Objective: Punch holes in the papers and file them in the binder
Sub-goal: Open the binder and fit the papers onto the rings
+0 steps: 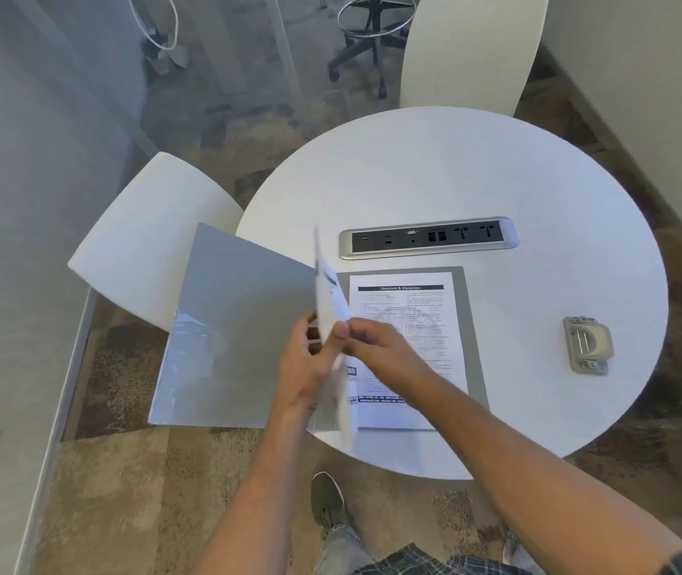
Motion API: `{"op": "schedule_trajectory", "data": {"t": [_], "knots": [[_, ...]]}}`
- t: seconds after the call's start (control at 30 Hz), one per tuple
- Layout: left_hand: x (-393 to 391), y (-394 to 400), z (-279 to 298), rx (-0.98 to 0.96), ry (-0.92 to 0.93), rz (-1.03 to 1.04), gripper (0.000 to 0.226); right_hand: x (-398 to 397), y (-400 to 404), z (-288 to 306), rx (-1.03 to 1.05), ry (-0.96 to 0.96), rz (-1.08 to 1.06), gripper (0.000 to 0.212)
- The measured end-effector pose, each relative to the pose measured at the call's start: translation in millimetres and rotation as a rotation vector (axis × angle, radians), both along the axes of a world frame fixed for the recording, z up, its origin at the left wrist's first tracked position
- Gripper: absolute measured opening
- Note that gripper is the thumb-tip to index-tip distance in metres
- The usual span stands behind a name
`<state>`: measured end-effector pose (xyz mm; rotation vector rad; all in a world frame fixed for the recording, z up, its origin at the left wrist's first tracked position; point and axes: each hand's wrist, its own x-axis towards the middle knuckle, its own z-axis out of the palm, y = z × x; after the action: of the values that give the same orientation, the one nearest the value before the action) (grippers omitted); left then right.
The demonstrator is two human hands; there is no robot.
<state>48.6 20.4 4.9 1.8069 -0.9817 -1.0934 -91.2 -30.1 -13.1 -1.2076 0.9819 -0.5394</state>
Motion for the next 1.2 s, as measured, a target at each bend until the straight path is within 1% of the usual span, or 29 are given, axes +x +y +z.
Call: {"op": "schedule_trajectory", "data": {"t": [0.07,0.13,0.2,0.3,0.4,0.43,0.47,0.53,0.57,0.63,0.7,0.77,0.83,0.93,0.97,1.03,1.1,1.2], "knots": [[18.4,0.8,8.2,0.045,-0.053,0.055,0.076,8.7,3.0,3.8,0.065,-0.068,0.158,0.040],[37.4,-0.8,4.8,0.120,-0.095,0.123,0.052,12.7,4.1,-1.7,0.086,-0.044,0.243,0.045],[49.3,-1.1,-2.0,0.156,-0.110,0.130,0.033,14.0,6.2,-12.4,0.065,0.016,0.279,0.047],[49.4,0.0,-6.9,0.149,-0.073,0.096,0.027,13.4,12.3,-24.2,0.054,0.043,0.208,0.053],[36.1,-2.7,-3.5,0.127,0.050,0.074,0.023,6.9,14.5,-30.1,0.037,0.002,0.031,0.073],[29.7,-4.5,-3.1,0.116,0.110,0.055,0.023,3.5,13.6,-31.7,0.035,-0.018,-0.021,0.079],[23.0,-5.8,-2.9,0.095,0.170,0.026,0.030,-1.0,12.4,-33.2,0.031,-0.039,-0.063,0.083],[8.1,-8.6,-2.9,0.080,0.280,-0.047,0.065,-12.1,9.7,-36.7,0.017,-0.051,-0.129,0.086],[0.3,-10.4,-3.3,0.085,0.324,-0.083,0.076,-18.6,8.2,-37.2,0.012,-0.050,-0.153,0.086],[-14.4,-13.5,-7.5,0.104,0.375,-0.144,0.076,-32.3,5.5,-37.0,0.016,-0.061,-0.207,0.085],[-26.2,-16.8,-16.3,0.133,0.403,-0.186,0.075,-45.8,2.8,-37.7,0.019,-0.104,-0.286,0.076],[-34.5,-20.4,-25.3,0.162,0.366,-0.255,0.072,-58.8,-0.1,-40.4,0.034,-0.148,-0.368,0.059],[-41.0,-22.8,-29.7,0.184,0.319,-0.308,0.064,-70.6,-4.3,-45.9,0.082,-0.120,-0.433,0.044],[-44.8,-28.5,-39.8,0.221,0.288,-0.315,0.047,-85.4,-9.6,-58.8,0.106,0.071,-0.501,0.018],[-44.5,-30.5,-44.4,0.227,0.274,-0.310,0.039,-89.6,-10.6,-64.4,0.104,0.135,-0.515,0.013],[-40.4,-35.3,-57.7,0.215,0.164,-0.272,0.026,-96.8,-12.2,-73.9,0.108,0.216,-0.536,0.011],[-32.0,-42.8,-71.3,0.188,-0.010,-0.183,0.016,-103.3,-13.3,-81.5,0.114,0.252,-0.535,0.010],[-14.9,-58.2,-85.0,0.166,-0.204,-0.015,0.016,-112.0,-16.0,-92.4,0.100,0.306,-0.537,0.012]]}}
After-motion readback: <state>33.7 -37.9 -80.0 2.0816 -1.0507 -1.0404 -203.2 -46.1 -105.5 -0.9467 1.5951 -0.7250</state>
